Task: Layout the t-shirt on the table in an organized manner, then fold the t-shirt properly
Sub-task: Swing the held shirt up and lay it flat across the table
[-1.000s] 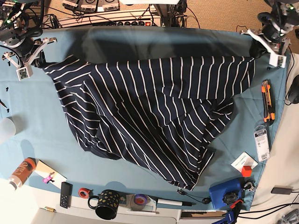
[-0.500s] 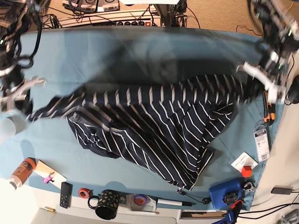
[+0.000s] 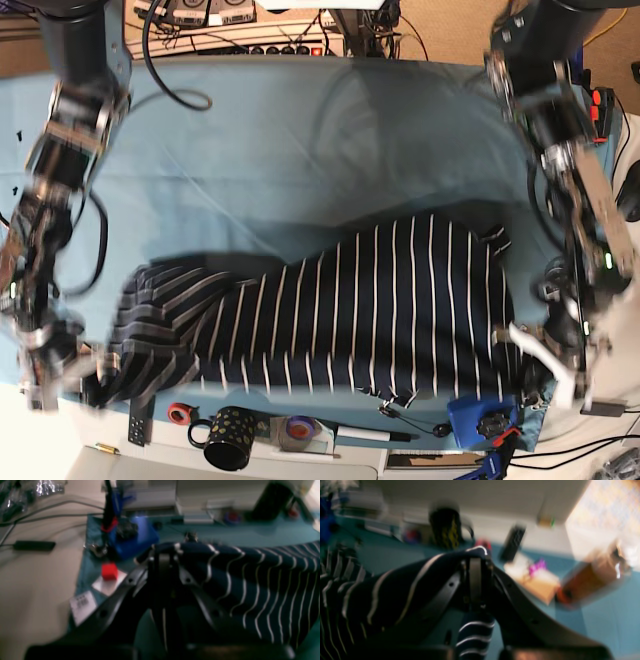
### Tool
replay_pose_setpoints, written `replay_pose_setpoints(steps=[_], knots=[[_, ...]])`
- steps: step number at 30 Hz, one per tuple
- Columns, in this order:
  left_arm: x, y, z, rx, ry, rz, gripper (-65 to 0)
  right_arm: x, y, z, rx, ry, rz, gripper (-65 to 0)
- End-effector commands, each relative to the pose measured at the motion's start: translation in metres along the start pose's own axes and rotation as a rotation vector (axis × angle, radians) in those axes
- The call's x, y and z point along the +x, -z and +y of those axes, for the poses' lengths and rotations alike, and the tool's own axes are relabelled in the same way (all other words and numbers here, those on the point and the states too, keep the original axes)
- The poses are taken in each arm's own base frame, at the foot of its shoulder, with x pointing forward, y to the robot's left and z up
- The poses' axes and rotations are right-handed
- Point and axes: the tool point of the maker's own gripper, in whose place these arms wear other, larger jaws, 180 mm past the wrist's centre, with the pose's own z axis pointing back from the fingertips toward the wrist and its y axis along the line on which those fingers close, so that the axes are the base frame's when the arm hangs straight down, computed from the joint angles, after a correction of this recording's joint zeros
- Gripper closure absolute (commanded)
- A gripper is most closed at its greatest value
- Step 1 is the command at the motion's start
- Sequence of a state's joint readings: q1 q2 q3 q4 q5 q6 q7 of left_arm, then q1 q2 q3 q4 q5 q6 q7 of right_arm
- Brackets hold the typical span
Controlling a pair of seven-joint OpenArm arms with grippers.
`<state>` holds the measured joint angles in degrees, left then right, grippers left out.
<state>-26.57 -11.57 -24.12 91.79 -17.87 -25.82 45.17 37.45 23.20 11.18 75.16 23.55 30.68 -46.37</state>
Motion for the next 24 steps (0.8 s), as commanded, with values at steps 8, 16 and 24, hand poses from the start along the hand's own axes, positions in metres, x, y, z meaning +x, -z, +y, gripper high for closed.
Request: replay_pose_setpoints(steps=[8, 16, 24], knots=[[0.144, 0.025, 0.041, 0.006, 0.042, -0.228, 0.0, 0.19, -0.002, -0.035, -0.049, -0.012, -0.307, 0.0], [0.231, 0.006, 0.044, -0.012, 0.134, -0.251, 0.0, 0.246, -0.025, -0.031, 0.009, 0.034, -0.332, 0.0], [0.203, -0.009, 0.046, -0.116, 0.073, -0.071, 0.0, 0.239, -0.046, -0.011, 0.051, -0.029, -0.215, 0.0]])
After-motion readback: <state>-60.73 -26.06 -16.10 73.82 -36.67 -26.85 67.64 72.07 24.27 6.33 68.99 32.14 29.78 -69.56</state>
